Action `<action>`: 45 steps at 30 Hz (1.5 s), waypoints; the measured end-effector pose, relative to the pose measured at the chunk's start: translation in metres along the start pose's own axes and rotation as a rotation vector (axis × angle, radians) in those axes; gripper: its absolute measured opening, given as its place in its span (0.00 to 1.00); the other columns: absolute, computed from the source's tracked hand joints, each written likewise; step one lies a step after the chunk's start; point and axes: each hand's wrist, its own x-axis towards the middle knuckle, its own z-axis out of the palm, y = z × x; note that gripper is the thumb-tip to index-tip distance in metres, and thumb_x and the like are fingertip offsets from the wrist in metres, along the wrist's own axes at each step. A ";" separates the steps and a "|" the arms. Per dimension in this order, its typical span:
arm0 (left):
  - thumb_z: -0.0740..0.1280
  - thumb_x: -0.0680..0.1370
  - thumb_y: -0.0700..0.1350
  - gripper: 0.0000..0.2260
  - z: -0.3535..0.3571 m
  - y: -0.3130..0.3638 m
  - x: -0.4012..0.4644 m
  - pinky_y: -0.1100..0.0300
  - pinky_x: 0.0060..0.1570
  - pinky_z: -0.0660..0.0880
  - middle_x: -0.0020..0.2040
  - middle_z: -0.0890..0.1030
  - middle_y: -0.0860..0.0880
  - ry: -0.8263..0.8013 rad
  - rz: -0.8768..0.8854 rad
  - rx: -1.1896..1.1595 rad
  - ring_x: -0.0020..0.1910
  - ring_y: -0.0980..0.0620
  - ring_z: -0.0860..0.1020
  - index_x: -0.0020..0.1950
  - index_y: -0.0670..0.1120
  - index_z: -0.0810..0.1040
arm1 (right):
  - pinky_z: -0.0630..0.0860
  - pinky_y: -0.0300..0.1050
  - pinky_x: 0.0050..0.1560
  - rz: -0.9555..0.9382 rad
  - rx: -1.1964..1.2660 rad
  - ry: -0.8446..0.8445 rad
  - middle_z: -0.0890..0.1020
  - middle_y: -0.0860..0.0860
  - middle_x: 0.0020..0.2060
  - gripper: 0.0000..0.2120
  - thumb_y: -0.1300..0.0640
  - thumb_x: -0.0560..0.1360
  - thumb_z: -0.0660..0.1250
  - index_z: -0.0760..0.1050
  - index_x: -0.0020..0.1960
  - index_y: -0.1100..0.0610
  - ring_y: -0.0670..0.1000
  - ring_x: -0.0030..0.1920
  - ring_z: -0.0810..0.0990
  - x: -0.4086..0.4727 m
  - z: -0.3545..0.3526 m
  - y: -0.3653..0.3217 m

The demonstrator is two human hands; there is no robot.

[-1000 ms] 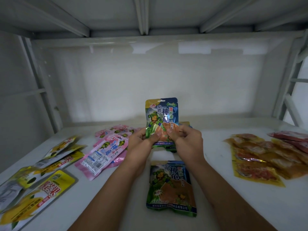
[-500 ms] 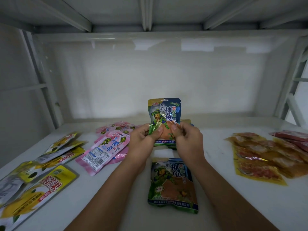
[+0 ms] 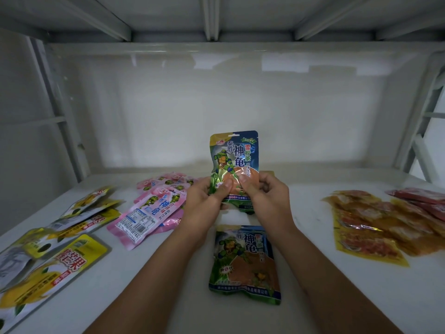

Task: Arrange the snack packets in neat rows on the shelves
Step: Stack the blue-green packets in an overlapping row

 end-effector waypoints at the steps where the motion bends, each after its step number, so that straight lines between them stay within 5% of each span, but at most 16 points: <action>1: 0.70 0.82 0.45 0.06 0.000 -0.001 0.001 0.62 0.39 0.80 0.49 0.88 0.49 0.008 0.015 0.011 0.45 0.55 0.84 0.56 0.45 0.85 | 0.83 0.50 0.49 0.012 -0.033 -0.007 0.87 0.51 0.40 0.09 0.50 0.75 0.77 0.83 0.49 0.55 0.50 0.43 0.86 0.000 0.000 0.001; 3: 0.69 0.83 0.43 0.06 -0.001 0.000 0.001 0.63 0.39 0.80 0.46 0.88 0.50 0.020 0.035 0.023 0.43 0.57 0.84 0.56 0.44 0.85 | 0.82 0.51 0.45 -0.022 -0.159 -0.023 0.86 0.48 0.36 0.08 0.48 0.75 0.77 0.84 0.45 0.51 0.50 0.39 0.85 0.001 0.000 0.004; 8: 0.70 0.82 0.41 0.06 0.000 0.002 0.001 0.53 0.49 0.81 0.48 0.88 0.45 0.030 0.009 -0.010 0.47 0.49 0.86 0.56 0.42 0.85 | 0.66 0.31 0.31 -0.152 -0.267 -0.012 0.76 0.39 0.24 0.18 0.56 0.79 0.74 0.75 0.32 0.48 0.39 0.28 0.72 -0.001 -0.003 0.004; 14: 0.70 0.82 0.40 0.07 0.004 0.005 -0.002 0.48 0.57 0.82 0.50 0.88 0.42 0.002 -0.061 -0.117 0.53 0.41 0.86 0.56 0.38 0.85 | 0.62 0.41 0.31 -0.228 -0.402 0.002 0.71 0.44 0.26 0.17 0.56 0.80 0.72 0.74 0.34 0.58 0.44 0.29 0.68 0.000 -0.003 0.014; 19: 0.70 0.82 0.39 0.08 0.000 0.003 0.001 0.40 0.63 0.80 0.54 0.87 0.39 -0.014 -0.084 -0.166 0.57 0.36 0.85 0.59 0.37 0.84 | 0.66 0.31 0.30 -0.177 -0.331 -0.012 0.76 0.44 0.28 0.12 0.57 0.79 0.73 0.79 0.38 0.58 0.40 0.30 0.74 0.002 -0.005 0.011; 22: 0.69 0.82 0.36 0.07 0.001 0.002 -0.001 0.41 0.60 0.81 0.53 0.88 0.39 -0.030 -0.082 -0.121 0.56 0.35 0.85 0.58 0.37 0.85 | 0.83 0.49 0.44 -0.103 -0.260 -0.013 0.84 0.54 0.37 0.06 0.58 0.78 0.73 0.82 0.48 0.61 0.49 0.40 0.84 0.005 -0.002 0.013; 24: 0.70 0.82 0.36 0.07 0.002 0.001 -0.003 0.40 0.59 0.82 0.52 0.88 0.39 -0.043 -0.072 -0.089 0.55 0.35 0.85 0.57 0.37 0.85 | 0.83 0.63 0.50 -0.065 -0.192 0.002 0.86 0.56 0.41 0.04 0.60 0.76 0.73 0.82 0.49 0.61 0.59 0.46 0.85 0.005 -0.002 0.013; 30: 0.70 0.81 0.40 0.07 -0.003 0.002 -0.003 0.45 0.57 0.83 0.51 0.88 0.42 -0.006 0.048 -0.024 0.53 0.40 0.86 0.57 0.40 0.85 | 0.84 0.60 0.54 -0.003 -0.010 -0.043 0.88 0.55 0.41 0.06 0.63 0.76 0.75 0.85 0.44 0.54 0.58 0.46 0.88 0.002 -0.007 0.002; 35: 0.68 0.82 0.36 0.06 -0.001 0.002 -0.003 0.39 0.60 0.81 0.52 0.86 0.37 0.008 0.034 -0.033 0.55 0.33 0.83 0.55 0.39 0.85 | 0.83 0.46 0.45 0.005 0.040 -0.038 0.88 0.51 0.40 0.05 0.60 0.80 0.71 0.86 0.50 0.58 0.51 0.44 0.88 0.000 -0.005 -0.001; 42: 0.68 0.82 0.37 0.08 0.004 0.009 -0.007 0.43 0.60 0.81 0.53 0.87 0.40 -0.045 -0.080 -0.150 0.55 0.38 0.85 0.59 0.40 0.84 | 0.84 0.63 0.50 -0.059 -0.070 0.008 0.87 0.57 0.41 0.07 0.57 0.80 0.73 0.86 0.47 0.60 0.60 0.46 0.86 0.002 -0.004 0.004; 45: 0.68 0.82 0.38 0.08 0.001 0.011 -0.005 0.50 0.51 0.84 0.52 0.88 0.40 -0.051 -0.091 -0.192 0.50 0.41 0.87 0.59 0.39 0.84 | 0.82 0.66 0.47 -0.111 -0.100 -0.004 0.85 0.61 0.38 0.19 0.45 0.76 0.74 0.83 0.44 0.63 0.64 0.43 0.84 0.000 0.001 0.003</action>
